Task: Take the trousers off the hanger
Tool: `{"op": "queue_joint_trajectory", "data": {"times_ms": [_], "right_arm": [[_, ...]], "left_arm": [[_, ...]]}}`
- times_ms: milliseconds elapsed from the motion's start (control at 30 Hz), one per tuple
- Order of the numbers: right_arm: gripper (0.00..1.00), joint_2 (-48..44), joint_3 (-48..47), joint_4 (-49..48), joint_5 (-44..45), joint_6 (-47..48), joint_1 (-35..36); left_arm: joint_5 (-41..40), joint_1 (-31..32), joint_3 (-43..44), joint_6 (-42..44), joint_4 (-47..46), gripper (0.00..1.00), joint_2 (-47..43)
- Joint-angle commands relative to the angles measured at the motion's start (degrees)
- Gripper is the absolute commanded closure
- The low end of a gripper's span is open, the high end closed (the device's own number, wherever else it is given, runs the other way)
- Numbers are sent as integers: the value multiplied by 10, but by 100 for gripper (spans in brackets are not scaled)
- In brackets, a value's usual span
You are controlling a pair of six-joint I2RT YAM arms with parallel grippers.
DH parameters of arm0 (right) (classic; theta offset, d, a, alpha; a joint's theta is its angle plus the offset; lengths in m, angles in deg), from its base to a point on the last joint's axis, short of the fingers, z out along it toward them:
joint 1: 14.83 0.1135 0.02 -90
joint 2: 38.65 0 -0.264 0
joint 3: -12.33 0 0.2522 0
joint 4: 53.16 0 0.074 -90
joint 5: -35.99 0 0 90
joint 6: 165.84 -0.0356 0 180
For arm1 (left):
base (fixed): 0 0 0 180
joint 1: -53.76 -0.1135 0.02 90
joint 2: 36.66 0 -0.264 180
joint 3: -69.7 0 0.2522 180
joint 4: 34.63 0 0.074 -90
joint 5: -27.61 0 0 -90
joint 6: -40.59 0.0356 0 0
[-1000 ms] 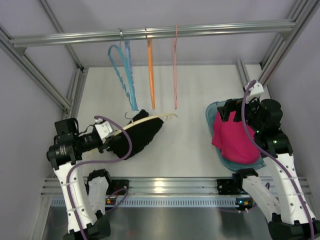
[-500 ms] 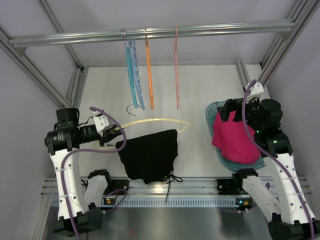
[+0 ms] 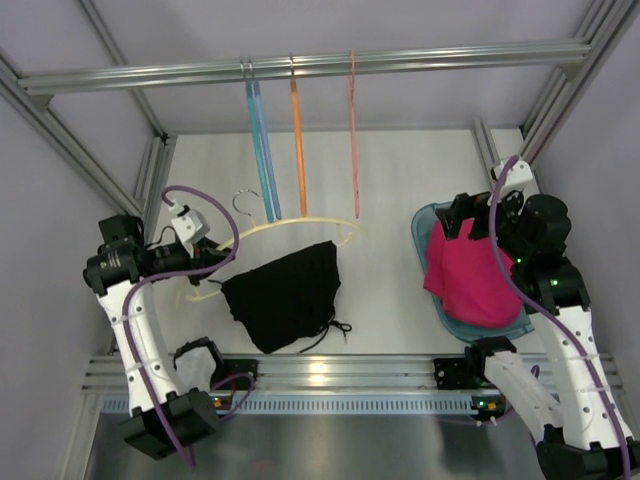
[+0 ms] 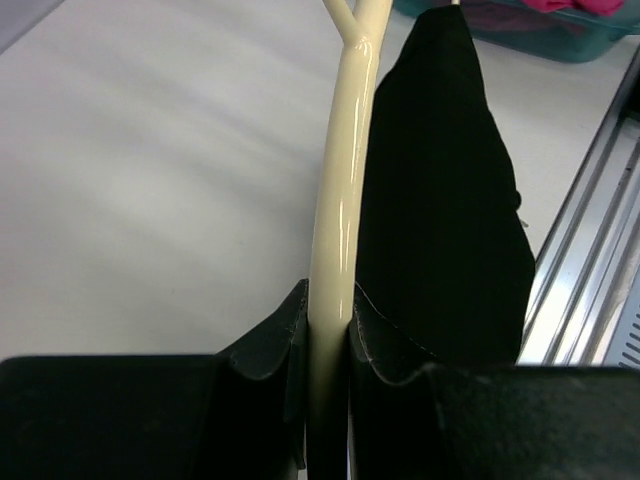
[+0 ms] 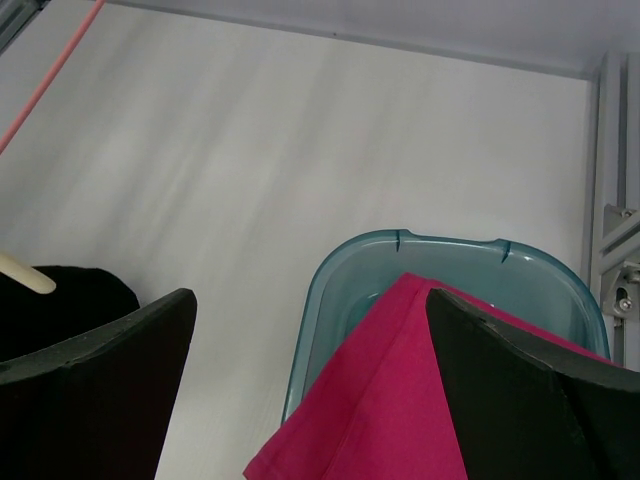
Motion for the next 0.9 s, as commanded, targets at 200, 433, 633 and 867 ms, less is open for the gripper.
{"op": "queue_joint_trajectory", "data": {"times_ms": [200,433,633,867], "right_arm": [[1,-7,-26,-2,-4,8,-5],[1,-19,-26,12,-2,15,-5],[1,-29,-31,24,0,40,-6],[1,-35,-20,17,-6,30,-6]], "left_arm": [[127,-102,-2,-23,75,100,-29],[128,-118,7,-30,84,100,-46],[166,-132,12,-40,83,100,-69],[208,-104,57,81,82,100,-68]]}}
